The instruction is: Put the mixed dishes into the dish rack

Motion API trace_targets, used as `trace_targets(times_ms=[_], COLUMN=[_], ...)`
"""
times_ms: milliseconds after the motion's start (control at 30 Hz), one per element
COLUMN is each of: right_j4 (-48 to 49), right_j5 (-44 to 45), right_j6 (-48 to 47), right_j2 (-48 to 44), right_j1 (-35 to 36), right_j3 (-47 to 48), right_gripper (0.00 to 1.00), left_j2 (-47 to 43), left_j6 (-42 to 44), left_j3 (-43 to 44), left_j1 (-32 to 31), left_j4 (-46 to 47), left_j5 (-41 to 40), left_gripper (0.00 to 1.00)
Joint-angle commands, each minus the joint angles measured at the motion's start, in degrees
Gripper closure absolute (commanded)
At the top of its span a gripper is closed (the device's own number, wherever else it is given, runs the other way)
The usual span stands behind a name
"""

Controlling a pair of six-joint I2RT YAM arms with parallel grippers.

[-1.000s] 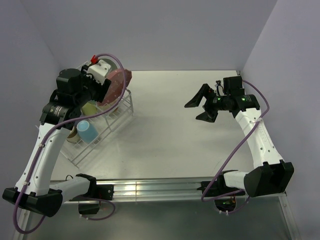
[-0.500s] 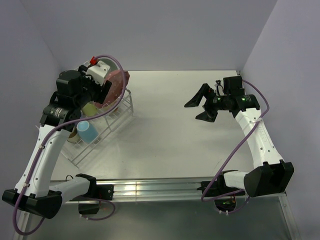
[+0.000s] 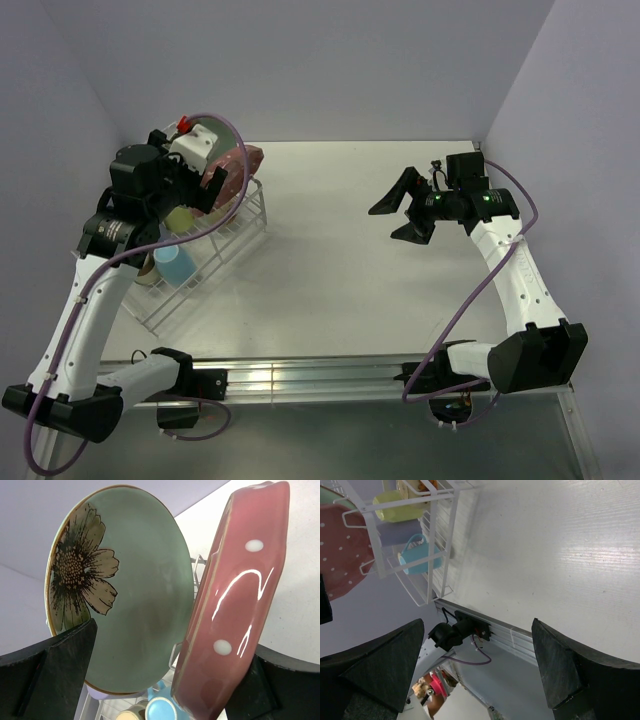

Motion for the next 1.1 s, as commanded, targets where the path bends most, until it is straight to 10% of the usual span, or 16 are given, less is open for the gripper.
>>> trace_targets(times_ms=[0,1067], right_j4=[1.8,2.3], right_j5=[-0.6,-1.3], right_j6=[0.0,0.5], right_j2=[0.3,0.2], right_j1=[0.4,0.4], right_j3=[1.7,0.5], right_gripper=[0.05,0.05], left_j2=[-1.7,-3.8], left_j6=[-0.9,-4.5], left_j3=[-0.4,-3.4], left_j1=[0.2,0.1], left_j4=[0.6,-0.7], left_j5=[0.5,7.4], left_gripper=[0.01,0.01])
